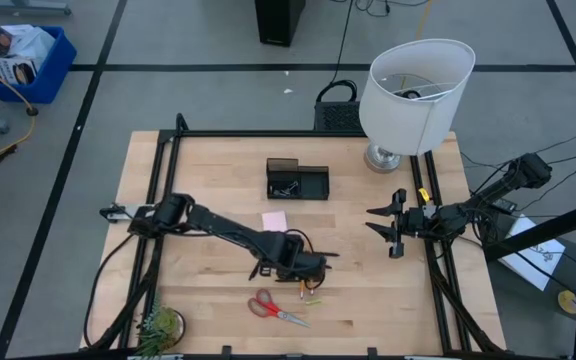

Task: Pick and place office supplies into organizer
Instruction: Put the orange pencil into the desk organizer

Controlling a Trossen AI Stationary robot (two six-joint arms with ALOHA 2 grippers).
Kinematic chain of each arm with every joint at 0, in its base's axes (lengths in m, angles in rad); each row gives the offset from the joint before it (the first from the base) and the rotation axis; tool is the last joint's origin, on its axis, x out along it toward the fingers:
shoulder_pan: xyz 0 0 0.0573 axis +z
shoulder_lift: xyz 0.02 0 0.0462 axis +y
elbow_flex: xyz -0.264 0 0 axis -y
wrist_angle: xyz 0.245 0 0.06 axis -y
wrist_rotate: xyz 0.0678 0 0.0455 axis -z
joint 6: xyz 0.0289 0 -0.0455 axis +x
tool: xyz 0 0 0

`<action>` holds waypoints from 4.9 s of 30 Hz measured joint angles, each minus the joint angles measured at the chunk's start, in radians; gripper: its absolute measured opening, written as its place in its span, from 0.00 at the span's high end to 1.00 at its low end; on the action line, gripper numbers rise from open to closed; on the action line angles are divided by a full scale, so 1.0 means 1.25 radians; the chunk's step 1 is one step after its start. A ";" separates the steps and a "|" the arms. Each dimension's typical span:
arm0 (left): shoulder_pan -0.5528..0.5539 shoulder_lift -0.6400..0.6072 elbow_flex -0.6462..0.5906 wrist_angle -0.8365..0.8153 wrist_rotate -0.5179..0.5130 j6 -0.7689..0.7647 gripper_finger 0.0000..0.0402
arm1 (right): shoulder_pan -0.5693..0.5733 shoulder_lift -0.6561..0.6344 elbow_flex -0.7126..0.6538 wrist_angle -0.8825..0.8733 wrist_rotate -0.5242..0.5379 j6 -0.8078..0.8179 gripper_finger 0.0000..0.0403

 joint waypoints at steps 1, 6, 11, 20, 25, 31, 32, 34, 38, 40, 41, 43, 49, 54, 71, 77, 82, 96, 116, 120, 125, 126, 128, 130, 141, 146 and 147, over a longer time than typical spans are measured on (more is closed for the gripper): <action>0.000 0.000 0.000 0.001 -0.007 0.005 0.77 | 0.000 0.000 0.000 0.000 0.000 0.000 0.62; 0.001 0.000 -0.007 0.019 -0.031 0.016 0.77 | 0.000 0.000 0.000 0.000 0.000 0.000 0.62; 0.010 0.014 -0.007 0.023 -0.036 0.013 0.77 | 0.000 0.000 0.000 0.000 0.000 0.000 0.62; 0.036 0.042 -0.008 0.051 0.001 0.046 0.77 | 0.000 0.001 0.000 0.000 0.000 0.000 0.62; 0.035 0.055 -0.009 0.052 0.001 0.047 0.77 | 0.000 0.002 0.000 0.000 0.000 0.000 0.62; 0.028 0.065 -0.008 0.053 0.009 0.047 0.77 | 0.000 0.002 0.000 0.000 0.000 0.000 0.62; 0.028 0.065 -0.008 0.055 0.009 0.047 0.77 | 0.000 0.002 0.000 0.000 0.000 0.000 0.62; 0.027 0.065 -0.008 0.056 0.009 0.051 0.77 | 0.000 0.002 0.000 0.000 0.000 0.000 0.62; 0.028 0.065 -0.008 0.056 0.003 0.050 0.77 | 0.000 0.002 0.000 0.000 0.000 0.000 0.62; 0.028 0.065 -0.008 0.056 -0.007 0.049 0.77 | 0.000 0.002 0.000 0.000 0.000 0.000 0.62; 0.028 0.065 -0.008 0.056 -0.009 0.049 0.77 | 0.000 0.002 0.000 0.000 0.000 0.000 0.62; 0.028 0.065 -0.008 0.058 -0.010 0.049 0.77 | 0.000 0.002 0.000 0.000 0.000 0.000 0.62; 0.028 0.064 -0.008 0.058 -0.012 0.047 0.77 | 0.000 0.002 0.000 0.000 0.000 0.000 0.62; 0.028 0.064 -0.008 0.062 -0.020 0.075 0.77 | 0.000 0.002 0.000 0.000 0.000 0.000 0.62; 0.028 0.063 -0.017 0.062 -0.012 0.067 0.81 | 0.000 0.002 0.000 -0.001 0.000 0.000 0.62; 0.029 0.063 -0.017 0.062 -0.012 0.065 0.97 | 0.000 0.002 0.000 0.000 0.000 0.000 0.62; 0.029 0.063 -0.017 0.062 -0.023 0.065 0.92 | 0.000 0.002 0.000 0.000 0.000 0.000 0.62; 0.042 0.036 -0.015 0.165 -0.117 0.437 0.96 | 0.000 0.002 0.000 0.000 0.000 0.000 0.62; 0.075 -0.071 -0.018 0.138 -0.203 1.110 0.98 | 0.000 0.007 0.000 0.000 0.000 0.000 0.62; 0.048 -0.083 -0.068 0.233 -0.280 1.162 0.94 | 0.000 0.007 0.000 0.000 0.000 0.000 0.62; 0.025 -0.185 -0.268 0.503 -0.275 1.220 0.92 | 0.000 0.009 0.000 0.001 0.000 0.000 0.62; 0.028 -0.218 -0.322 0.555 -0.269 1.219 0.92 | 0.000 0.009 0.000 0.002 0.000 0.000 0.62; 0.030 -0.282 -0.437 0.670 -0.263 1.218 0.93 | 0.000 0.009 0.000 0.000 0.000 0.000 0.62; 0.029 -0.353 -0.556 0.804 -0.258 1.218 0.94 | 0.000 0.009 0.000 0.002 0.000 0.000 0.62; 0.060 -0.573 -0.960 1.224 -0.258 1.217 0.92 | 0.000 0.009 0.000 -0.001 0.000 0.000 0.62; 0.073 -0.575 -0.995 1.218 -0.268 1.221 0.94 | 0.000 0.009 0.000 -0.001 0.000 0.000 0.62; 0.073 -0.575 -0.997 1.222 -0.276 1.231 0.95 | 0.000 0.009 0.000 0.001 0.000 0.000 0.62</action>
